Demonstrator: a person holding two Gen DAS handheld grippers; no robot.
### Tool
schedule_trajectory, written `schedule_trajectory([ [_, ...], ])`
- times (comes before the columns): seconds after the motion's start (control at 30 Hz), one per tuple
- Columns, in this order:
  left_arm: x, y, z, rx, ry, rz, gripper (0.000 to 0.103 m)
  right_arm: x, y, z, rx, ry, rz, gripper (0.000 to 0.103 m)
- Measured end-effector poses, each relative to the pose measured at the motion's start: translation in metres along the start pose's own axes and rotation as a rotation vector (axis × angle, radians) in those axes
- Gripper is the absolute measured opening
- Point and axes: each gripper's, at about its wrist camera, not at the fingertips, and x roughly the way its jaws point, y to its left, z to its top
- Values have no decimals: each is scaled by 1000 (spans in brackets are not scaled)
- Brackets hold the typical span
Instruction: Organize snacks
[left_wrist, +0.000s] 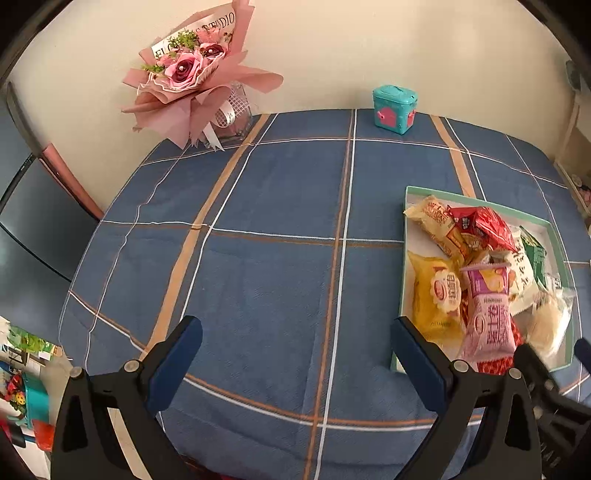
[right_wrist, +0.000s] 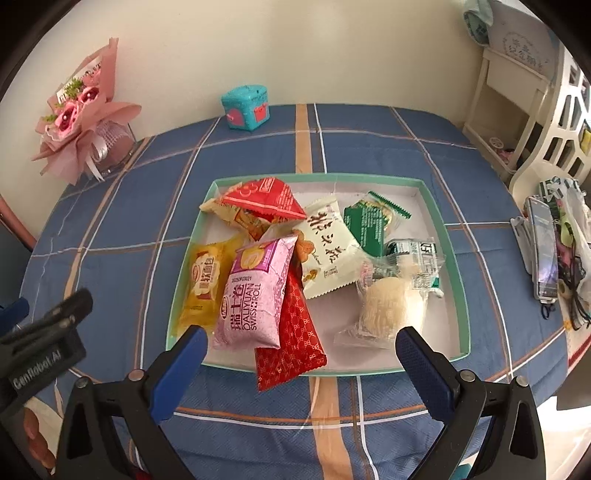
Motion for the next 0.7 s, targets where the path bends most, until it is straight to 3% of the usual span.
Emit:
schedule_trajectory([
  [0.7,-4,12,-3,-32,-6,-21,101,-4,-4,4,21,-39,8,103],
])
